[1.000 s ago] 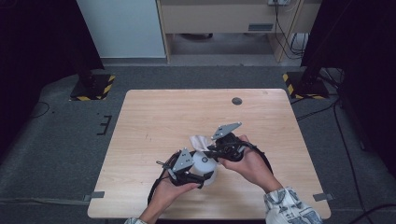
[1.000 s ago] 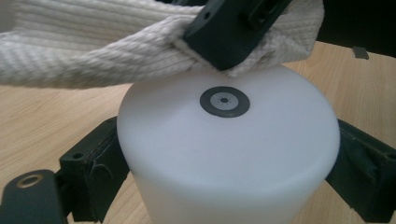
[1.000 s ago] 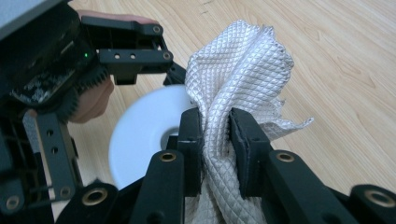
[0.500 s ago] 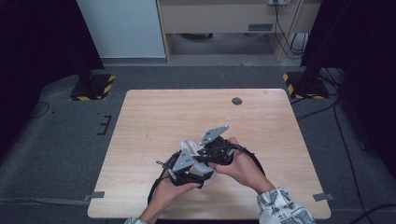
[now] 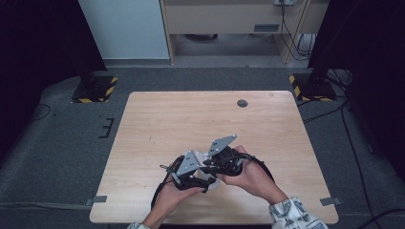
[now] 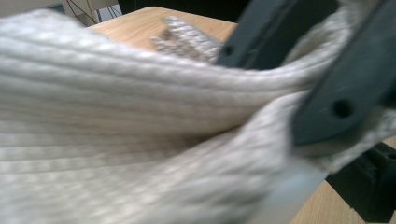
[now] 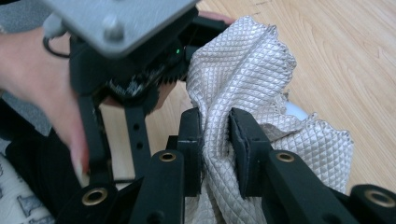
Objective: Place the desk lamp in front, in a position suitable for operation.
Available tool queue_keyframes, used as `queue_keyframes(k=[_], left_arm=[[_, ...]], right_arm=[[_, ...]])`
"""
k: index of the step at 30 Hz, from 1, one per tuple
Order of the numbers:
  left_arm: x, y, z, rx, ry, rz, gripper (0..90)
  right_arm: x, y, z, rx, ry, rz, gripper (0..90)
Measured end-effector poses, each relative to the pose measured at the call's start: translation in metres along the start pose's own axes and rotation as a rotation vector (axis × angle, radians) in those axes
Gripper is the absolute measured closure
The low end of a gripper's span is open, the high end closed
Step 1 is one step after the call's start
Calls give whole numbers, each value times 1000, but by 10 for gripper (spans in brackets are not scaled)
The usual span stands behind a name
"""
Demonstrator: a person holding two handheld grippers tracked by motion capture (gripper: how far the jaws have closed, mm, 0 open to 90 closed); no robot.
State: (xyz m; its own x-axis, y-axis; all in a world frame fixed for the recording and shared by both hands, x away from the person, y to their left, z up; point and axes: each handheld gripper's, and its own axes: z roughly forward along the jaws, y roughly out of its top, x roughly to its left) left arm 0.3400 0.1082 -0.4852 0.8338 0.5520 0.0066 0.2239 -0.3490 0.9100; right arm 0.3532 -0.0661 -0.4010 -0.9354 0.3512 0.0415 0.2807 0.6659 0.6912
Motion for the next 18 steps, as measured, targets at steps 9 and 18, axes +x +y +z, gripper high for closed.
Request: queue_keyframes(k=[9,18], left_arm=[[0,0,0,-1,-20,-4,80],[-3,-1,-4,9,-33,5,80]], right_arm=[[-8,-21,-18,-48,-20,59,751],[-17,-33,-30,-87,-47,95,749]])
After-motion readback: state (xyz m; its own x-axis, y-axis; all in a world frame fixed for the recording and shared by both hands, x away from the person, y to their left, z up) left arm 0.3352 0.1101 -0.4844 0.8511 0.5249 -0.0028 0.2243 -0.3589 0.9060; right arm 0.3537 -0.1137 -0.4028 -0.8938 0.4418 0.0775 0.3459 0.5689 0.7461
